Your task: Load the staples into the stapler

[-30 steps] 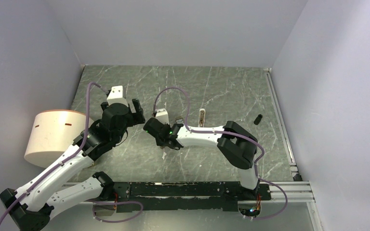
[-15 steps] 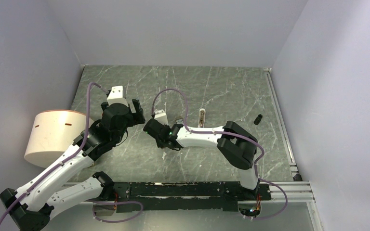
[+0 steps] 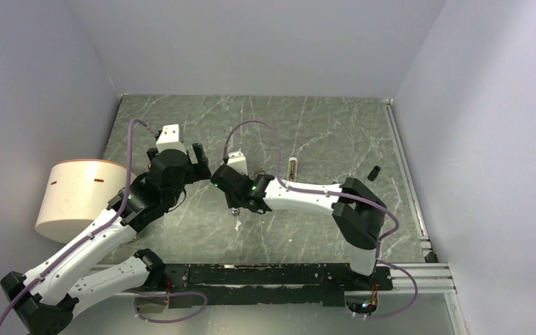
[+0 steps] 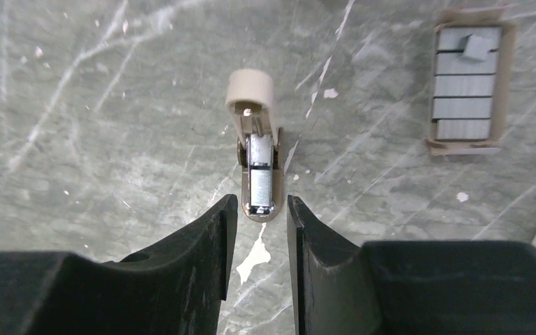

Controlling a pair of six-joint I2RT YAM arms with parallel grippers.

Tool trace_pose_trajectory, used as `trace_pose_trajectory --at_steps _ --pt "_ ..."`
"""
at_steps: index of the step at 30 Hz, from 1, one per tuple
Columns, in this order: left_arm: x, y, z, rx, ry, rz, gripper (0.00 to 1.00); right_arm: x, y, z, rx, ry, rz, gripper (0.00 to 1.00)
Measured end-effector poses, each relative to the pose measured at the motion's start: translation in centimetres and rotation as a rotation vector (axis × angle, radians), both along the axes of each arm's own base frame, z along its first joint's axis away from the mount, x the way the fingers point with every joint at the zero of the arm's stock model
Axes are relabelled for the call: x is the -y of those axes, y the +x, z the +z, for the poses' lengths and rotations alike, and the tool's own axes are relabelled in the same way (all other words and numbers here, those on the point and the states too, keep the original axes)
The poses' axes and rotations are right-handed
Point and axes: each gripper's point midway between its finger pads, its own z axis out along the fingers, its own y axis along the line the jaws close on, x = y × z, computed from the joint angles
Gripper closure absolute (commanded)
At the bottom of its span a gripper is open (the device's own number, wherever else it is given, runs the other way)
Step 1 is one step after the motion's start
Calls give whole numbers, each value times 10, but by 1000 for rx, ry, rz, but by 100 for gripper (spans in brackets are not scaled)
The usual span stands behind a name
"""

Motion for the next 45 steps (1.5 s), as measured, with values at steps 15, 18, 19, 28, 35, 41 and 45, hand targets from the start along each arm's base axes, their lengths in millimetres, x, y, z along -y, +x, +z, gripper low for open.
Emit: trace_pose_trajectory --at_steps 15,18,19,28,35,41,45 --pt "0 0 0 -1 -6 2 8 84 90 13 37 -13 -253 67" --pt "1 0 -1 -3 -4 2 8 91 99 1 29 -52 -259 67" --pt "1 1 -1 -4 -2 3 8 92 101 -3 26 -64 -257 67" --pt "1 1 -4 -11 3 3 8 90 110 -26 0 -108 -235 65" --pt "2 2 -5 -13 7 3 8 84 116 -32 -6 -112 -227 65" --pt "2 2 -5 -14 7 3 8 84 120 -35 -8 -111 -234 67" --pt "2 2 -5 -14 7 3 8 85 121 -40 -16 -119 -238 68"
